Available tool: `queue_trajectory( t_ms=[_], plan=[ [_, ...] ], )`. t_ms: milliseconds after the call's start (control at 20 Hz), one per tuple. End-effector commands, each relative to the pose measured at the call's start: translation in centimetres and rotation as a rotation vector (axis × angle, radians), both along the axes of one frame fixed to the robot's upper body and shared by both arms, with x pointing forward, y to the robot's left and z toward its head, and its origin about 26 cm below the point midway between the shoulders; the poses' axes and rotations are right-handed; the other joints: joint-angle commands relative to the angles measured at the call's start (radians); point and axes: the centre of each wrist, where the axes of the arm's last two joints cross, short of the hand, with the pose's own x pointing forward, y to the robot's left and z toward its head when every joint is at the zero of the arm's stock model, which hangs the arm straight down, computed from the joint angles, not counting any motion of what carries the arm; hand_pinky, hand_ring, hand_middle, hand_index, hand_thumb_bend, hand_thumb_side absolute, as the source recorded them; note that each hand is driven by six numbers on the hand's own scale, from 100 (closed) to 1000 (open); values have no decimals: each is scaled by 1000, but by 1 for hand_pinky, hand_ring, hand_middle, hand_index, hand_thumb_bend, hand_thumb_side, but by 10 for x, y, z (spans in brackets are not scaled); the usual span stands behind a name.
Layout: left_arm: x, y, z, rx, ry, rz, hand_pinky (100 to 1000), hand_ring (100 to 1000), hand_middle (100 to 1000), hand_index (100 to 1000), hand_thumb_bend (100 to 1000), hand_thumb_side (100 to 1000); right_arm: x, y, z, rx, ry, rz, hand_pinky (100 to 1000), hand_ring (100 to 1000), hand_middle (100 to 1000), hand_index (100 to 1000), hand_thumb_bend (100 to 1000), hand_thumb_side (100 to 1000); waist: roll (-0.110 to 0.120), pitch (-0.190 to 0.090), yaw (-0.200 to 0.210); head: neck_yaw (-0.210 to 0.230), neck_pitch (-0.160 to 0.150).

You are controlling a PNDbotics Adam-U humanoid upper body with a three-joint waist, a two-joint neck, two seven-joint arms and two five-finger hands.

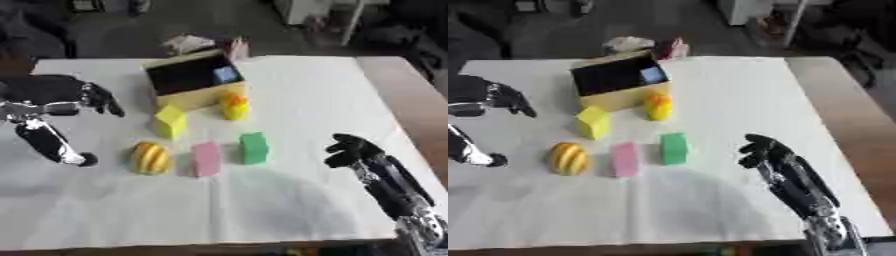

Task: Pick up objects on the table and place them in the box.

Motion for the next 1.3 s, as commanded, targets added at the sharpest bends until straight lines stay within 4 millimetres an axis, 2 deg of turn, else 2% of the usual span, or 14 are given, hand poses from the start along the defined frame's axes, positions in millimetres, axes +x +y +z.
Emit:
queue_trajectory(
  t_ms=[50, 700, 1300],
  plan=[
    [1, 3, 11, 9, -28, 5, 777, 719, 741, 868, 498, 281, 1, -1, 6, -9, -21, 11, 692, 659, 682, 865, 100, 682, 5, -7, -2, 7, 5],
    [4, -2, 6, 25, -9, -11, 776, 719, 738, 862, 493, 295, 2, -1, 6, -10, -22, 11, 693, 659, 682, 866, 100, 687, 1, -2, -4, 13, 5],
    [37, -30, -23, 126, 63, -65, 769, 718, 730, 847, 506, 299, 4, 3, 8, -2, -29, 29, 693, 659, 681, 866, 100, 686, -7, 6, -21, 22, 5]
  ],
)
